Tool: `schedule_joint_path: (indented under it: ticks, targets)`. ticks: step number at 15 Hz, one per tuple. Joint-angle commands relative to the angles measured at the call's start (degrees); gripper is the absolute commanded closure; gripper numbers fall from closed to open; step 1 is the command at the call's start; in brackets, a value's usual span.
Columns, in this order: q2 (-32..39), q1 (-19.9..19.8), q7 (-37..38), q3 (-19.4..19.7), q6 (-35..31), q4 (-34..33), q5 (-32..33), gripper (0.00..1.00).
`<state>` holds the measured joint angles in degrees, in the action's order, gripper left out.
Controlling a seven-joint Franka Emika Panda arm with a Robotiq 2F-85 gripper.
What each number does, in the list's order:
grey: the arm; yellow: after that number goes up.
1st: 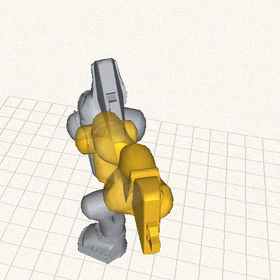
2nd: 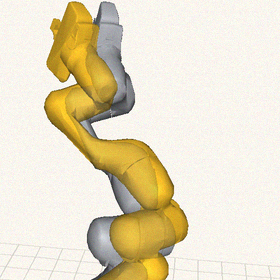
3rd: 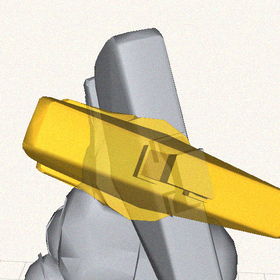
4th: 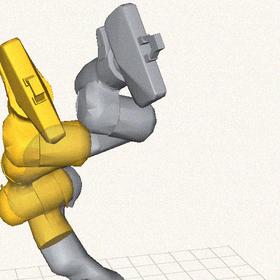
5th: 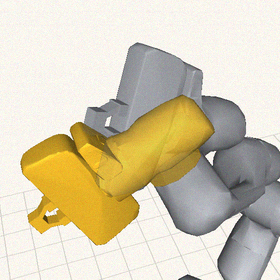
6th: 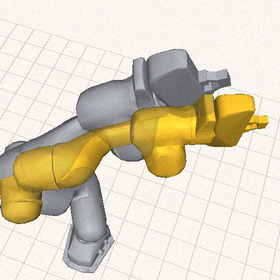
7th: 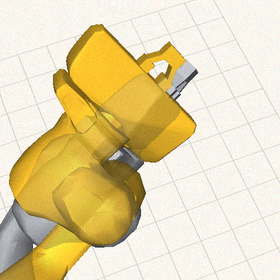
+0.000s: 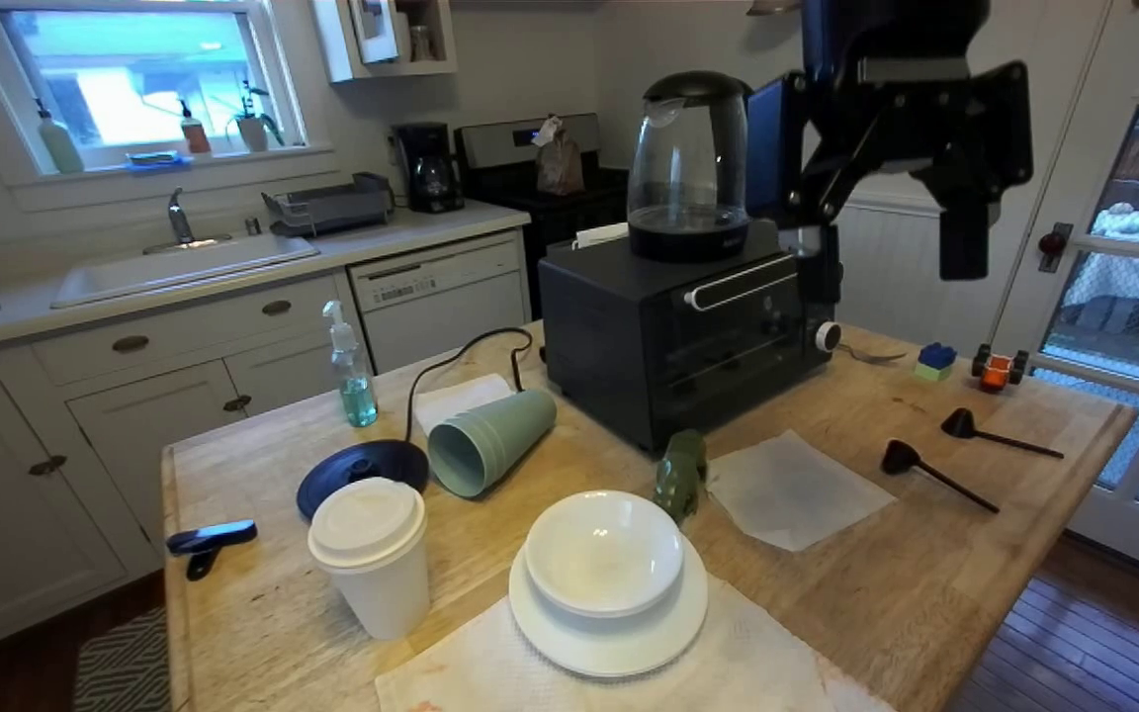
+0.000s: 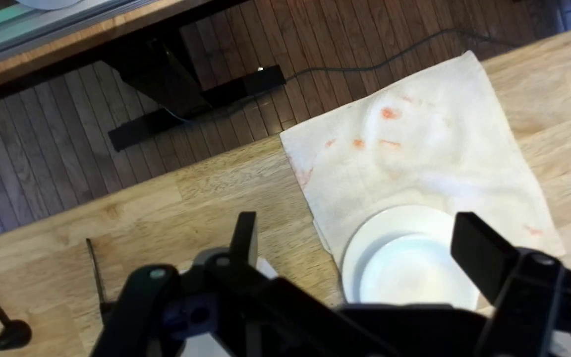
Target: Position the black spoon downwards
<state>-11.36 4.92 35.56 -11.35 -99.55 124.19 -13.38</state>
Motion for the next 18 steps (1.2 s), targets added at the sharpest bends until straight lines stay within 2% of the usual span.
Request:
schedule_joint_path:
  ticks: [1,7,10,11,18]
  targets:
    - [1.22,-1.77,7.76,1.17,-6.31,4.59,2.19,0.0]
    - [1.8,-3.88,21.49,3.37,-15.01,13.12,5.63,0.0]
    - [3.52,-4.31,27.29,4.48,-18.38,16.54,3.86,0.0]
    - [2.84,-3.56,23.6,4.6,-15.72,14.42,4.68,0.0]
    - [3.69,-3.62,26.26,5.09,-17.39,16.38,4.63,0.0]
